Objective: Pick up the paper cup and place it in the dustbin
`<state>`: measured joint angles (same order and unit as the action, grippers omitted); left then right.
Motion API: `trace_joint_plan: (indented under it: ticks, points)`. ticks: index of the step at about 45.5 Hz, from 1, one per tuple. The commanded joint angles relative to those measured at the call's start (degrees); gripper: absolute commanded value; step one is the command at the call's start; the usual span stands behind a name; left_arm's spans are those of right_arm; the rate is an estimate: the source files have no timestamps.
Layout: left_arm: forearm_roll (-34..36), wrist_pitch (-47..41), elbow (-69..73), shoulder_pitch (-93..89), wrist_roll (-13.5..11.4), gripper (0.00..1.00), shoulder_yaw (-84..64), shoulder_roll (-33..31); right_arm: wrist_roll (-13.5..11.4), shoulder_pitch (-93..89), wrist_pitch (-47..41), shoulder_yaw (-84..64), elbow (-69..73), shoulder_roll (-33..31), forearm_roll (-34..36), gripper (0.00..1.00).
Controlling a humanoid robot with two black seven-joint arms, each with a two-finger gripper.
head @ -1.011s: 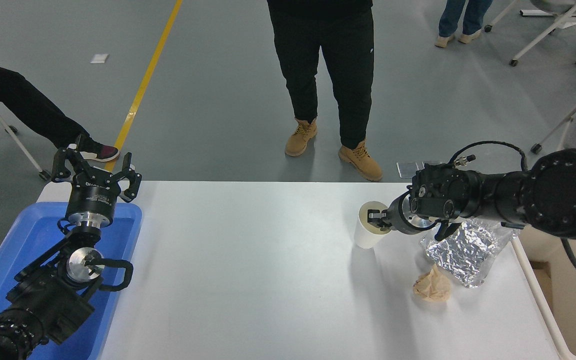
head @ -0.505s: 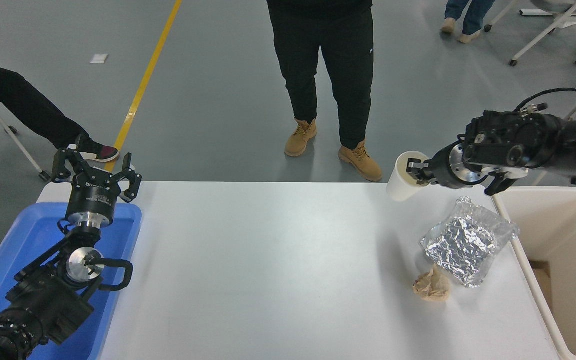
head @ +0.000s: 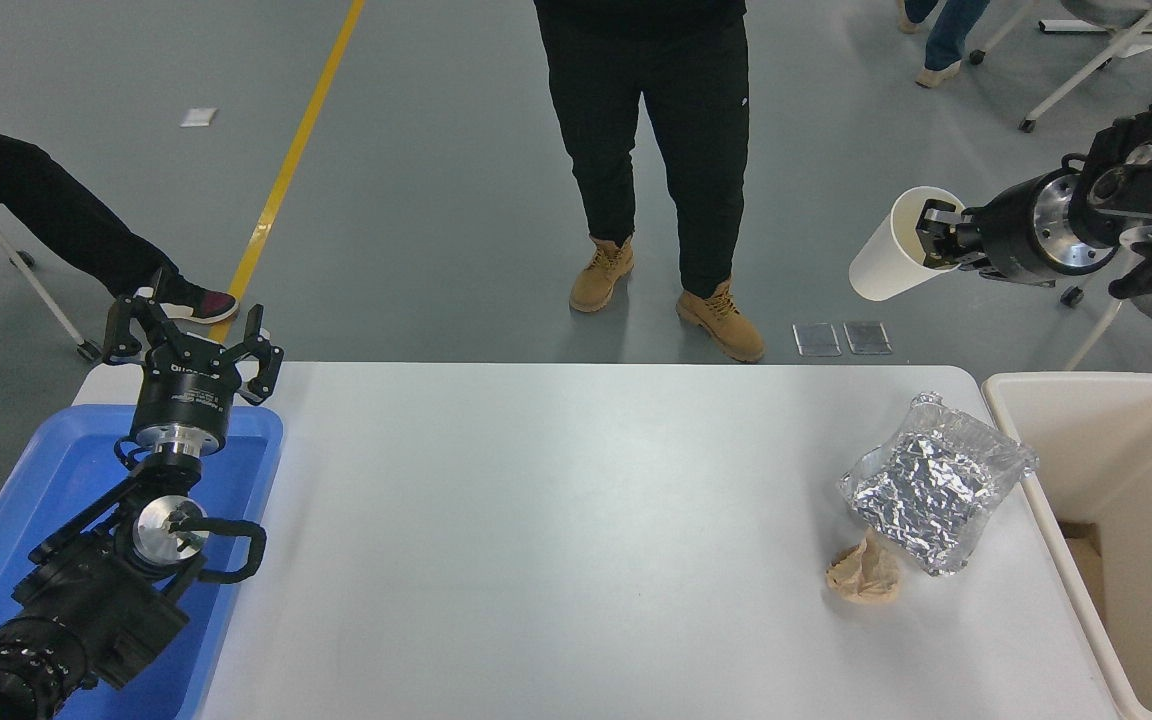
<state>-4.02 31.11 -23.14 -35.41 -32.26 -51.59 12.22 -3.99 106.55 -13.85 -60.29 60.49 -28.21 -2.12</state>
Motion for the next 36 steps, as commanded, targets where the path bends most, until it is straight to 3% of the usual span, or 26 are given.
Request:
trace_joint_plan:
  ticks: [1, 16, 26, 36]
  points:
    - [0.0, 0.0, -0.1, 0.0, 0.0, 0.99, 0.0, 0.0, -0.1, -5.0, 2.0, -0.5, -7.0, -1.7, 0.4, 0.00]
    - [0.0, 0.0, 0.0, 0.0, 0.0, 0.99, 0.0, 0.0, -0.3, -21.6, 3.0, 0.9, -28.4, -6.2, 0.6, 0.00]
    - [0.0, 0.0, 0.0, 0.0, 0.0, 0.99, 0.0, 0.0, -0.3, -32.6, 5.3, 1.1, -37.5, -7.6, 8.6, 0.00]
    - [0.0, 0.0, -0.1, 0.0, 0.0, 0.99, 0.0, 0.0, -0.4, -41.1, 7.7, 3.5, -45.0, -8.9, 11.7, 0.00]
